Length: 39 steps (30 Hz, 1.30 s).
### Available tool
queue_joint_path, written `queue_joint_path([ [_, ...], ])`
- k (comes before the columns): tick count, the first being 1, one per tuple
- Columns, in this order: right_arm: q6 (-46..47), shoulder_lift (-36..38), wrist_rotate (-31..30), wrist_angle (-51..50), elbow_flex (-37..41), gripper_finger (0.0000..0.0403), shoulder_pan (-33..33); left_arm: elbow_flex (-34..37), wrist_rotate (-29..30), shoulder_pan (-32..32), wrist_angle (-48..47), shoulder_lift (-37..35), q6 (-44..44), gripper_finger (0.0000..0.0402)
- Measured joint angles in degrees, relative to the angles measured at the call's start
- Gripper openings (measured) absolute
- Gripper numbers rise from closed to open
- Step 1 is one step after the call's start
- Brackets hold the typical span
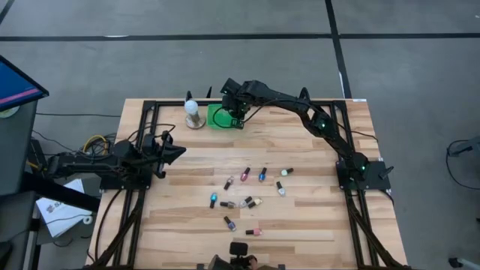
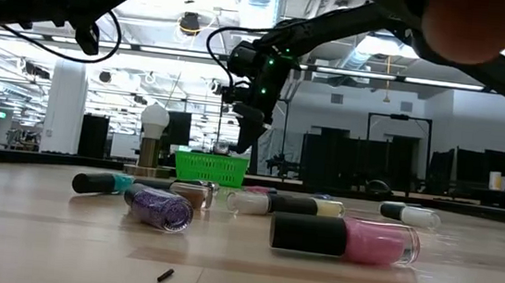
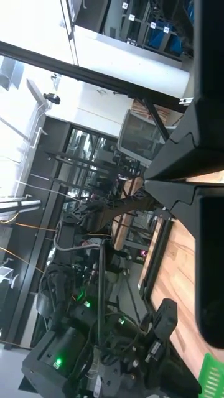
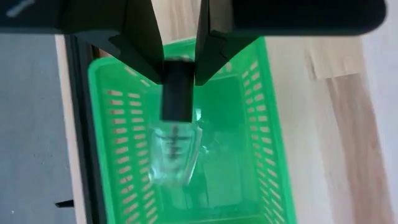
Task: Pick & Place Nail Polish
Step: Put the top clear nail polish into the green bin, then put the light blue nail polish into the green bin
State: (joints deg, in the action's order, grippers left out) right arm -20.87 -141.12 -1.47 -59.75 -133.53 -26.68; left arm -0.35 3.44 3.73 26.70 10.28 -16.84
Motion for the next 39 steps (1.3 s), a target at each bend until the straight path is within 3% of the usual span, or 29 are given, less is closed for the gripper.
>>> queue_joint_path([
  [7, -0.1, 0.0, 0.2, 0.0, 0.0, 0.0110, 0.0, 0.0, 0.0, 0.0, 0.5, 0.0, -0.7, 0.0008],
  [11, -0.1, 1.0, 0.2, -3.5, -1.3, 0.0132, 0.0, 0.0, 2.8, 0.0, 2.0, 0.0, -7.8, 0.0005],
  [19, 3.8, 16.8, 1.7, -10.0, -0.9, 0.0165, 0.1, -3.7, 0.8, 0.0, 1.6, 4.6, -11.2, 0.0001],
  [22, 6.4, 23.8, 1.7, -11.6, -0.8, 0.0166, 0.3, -9.5, -1.6, 0.0, -4.8, 10.8, -11.6, 0.0001],
  [28, 10.5, 36.5, 1.6, -15.5, -0.9, 0.0157, 1.6, -27.3, -4.1, -1.9, -37.4, 28.6, -16.3, 0.0001],
  [31, 12.3, 41.5, 1.6, -16.6, -0.9, 0.0151, 2.5, -34.4, -4.0, -4.3, -48.6, 38.4, -17.7, 0.0001],
  [35, 13.9, 46.6, 1.6, -17.6, -0.9, 0.0144, 3.8, -40.5, -3.9, -7.7, -55.5, 50.4, -24.6, 0.0001],
  [39, 10.9, 51.5, 1.7, -19.6, -0.8, 0.0134, 6.0, -43.3, -3.3, -12.1, -55.2, 59.1, -30.0, 0.0001],
])
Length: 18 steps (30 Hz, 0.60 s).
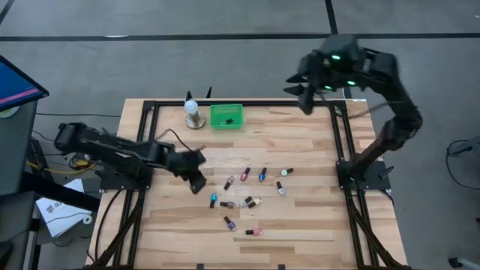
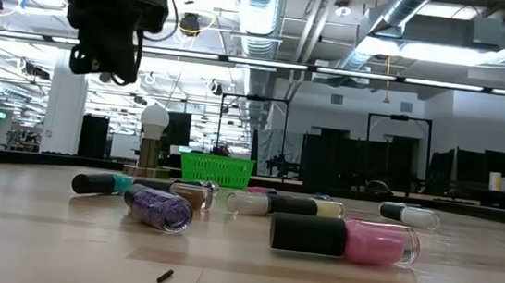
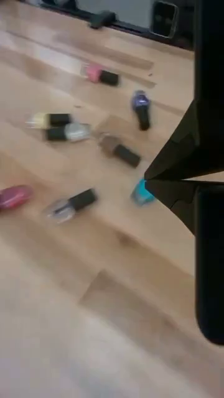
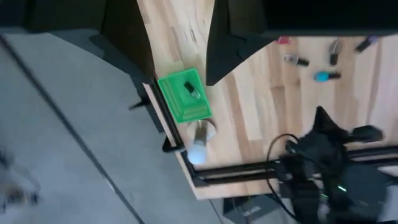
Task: Pick & Place Nail Polish
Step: Put the light blue nail polish into the green bin
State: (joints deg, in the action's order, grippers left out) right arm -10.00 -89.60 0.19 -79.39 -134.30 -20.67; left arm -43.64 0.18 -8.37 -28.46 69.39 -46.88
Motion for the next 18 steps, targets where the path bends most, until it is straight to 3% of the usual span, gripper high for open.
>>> queue_joint_path([
  [4, -2.0, 7.5, 1.7, -1.9, 0.0, 0.0116, 0.7, -0.5, 2.5, -3.4, 1.0, 4.7, -5.8, 0.0001],
  [9, 0.5, 18.0, 2.6, -1.5, 2.7, 0.0095, -1.9, -0.6, 7.5, -7.3, 2.4, 5.4, -16.7, 0.0001],
  [18, 5.3, 33.2, 2.8, 3.9, 17.3, 0.0078, -3.4, -1.7, 10.0, -12.5, 2.6, 8.0, -28.9, 0.0001],
])
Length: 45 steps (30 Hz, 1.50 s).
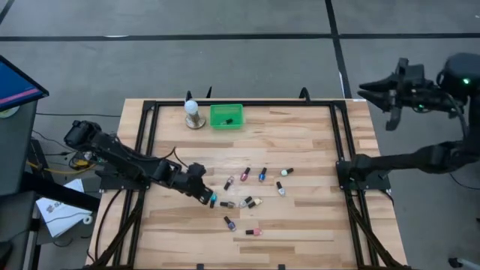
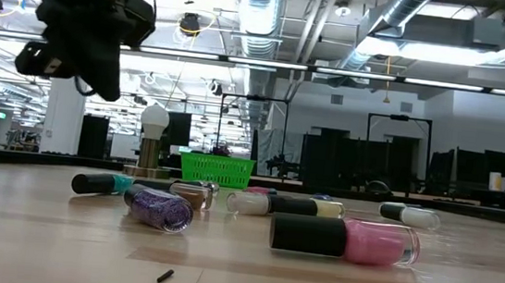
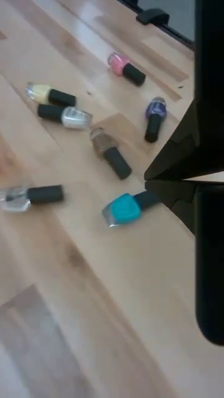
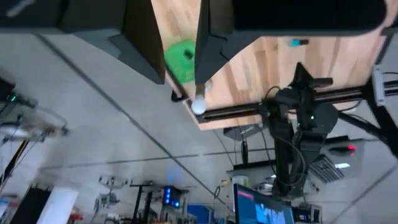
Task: Pick & Place Nail Polish
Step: Put the light blue nail polish into the green bin
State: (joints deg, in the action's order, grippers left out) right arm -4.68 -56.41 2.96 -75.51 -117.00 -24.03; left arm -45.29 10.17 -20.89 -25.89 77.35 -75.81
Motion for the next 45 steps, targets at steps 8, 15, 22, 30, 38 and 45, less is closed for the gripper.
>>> queue_joint_path([
  [8, 3.1, 11.9, 0.0, 7.9, 15.9, 0.0076, 0.0, -11.2, -0.1, -1.3, -4.5, 12.0, 0.3, 0.0001],
  [15, 7.1, 19.0, 0.0, 8.6, 22.2, 0.0076, 0.0, -22.1, -1.1, -1.3, -19.2, 20.7, 0.0, 0.0001],
  [22, 8.2, 23.8, 0.0, 9.1, 25.1, 0.0076, 0.0, -23.2, -3.5, -1.2, -20.6, 24.6, -6.9, 0.0001],
  [30, 7.8, 25.9, 0.0, 8.3, 25.1, 0.0076, 0.0, -23.2, -5.2, -1.3, -18.6, 26.7, -7.4, 0.0028],
  [38, 7.8, 27.1, 0.0, 7.4, 25.2, 0.0076, 0.0, -23.2, -5.3, -1.8, -18.1, 26.7, -7.6, 0.0151],
  [45, 8.4, 27.2, 0.0, 5.0, 25.3, 0.0076, 0.0, -23.1, -1.2, -1.5, -17.8, 26.7, -8.2, 0.0192],
])
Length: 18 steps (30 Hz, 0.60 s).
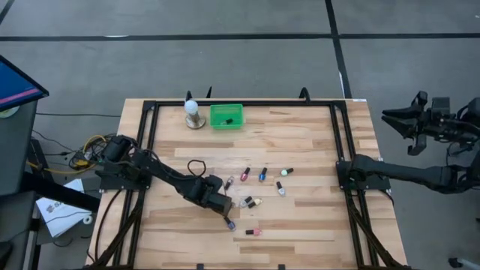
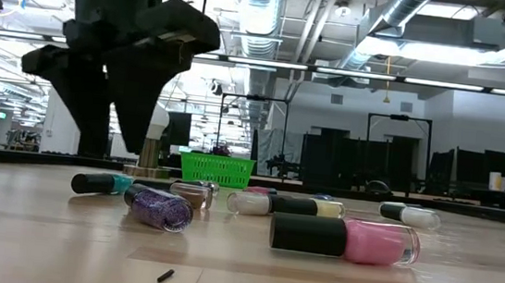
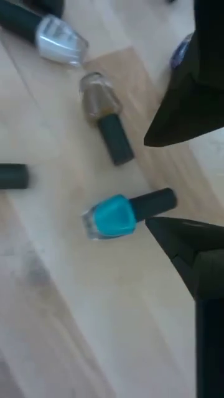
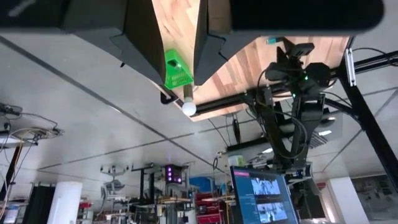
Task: Pick & Place Nail Polish
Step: Put the light blue nail polish into the green bin
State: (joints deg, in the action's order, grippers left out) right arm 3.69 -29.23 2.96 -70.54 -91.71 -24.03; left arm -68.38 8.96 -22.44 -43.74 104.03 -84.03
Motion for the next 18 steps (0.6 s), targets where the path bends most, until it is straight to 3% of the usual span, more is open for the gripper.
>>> queue_joint_path([
  [8, 0.0, 0.0, 0.0, -0.4, 0.0, 0.0076, 0.0, 3.5, -0.4, 0.0, 2.2, 0.0, -0.7, 0.0166],
  [18, 0.7, 0.0, 0.0, -0.4, 0.0, 0.0076, 0.0, 7.2, -0.6, 0.0, 6.9, 0.0, -1.8, 0.0163],
])
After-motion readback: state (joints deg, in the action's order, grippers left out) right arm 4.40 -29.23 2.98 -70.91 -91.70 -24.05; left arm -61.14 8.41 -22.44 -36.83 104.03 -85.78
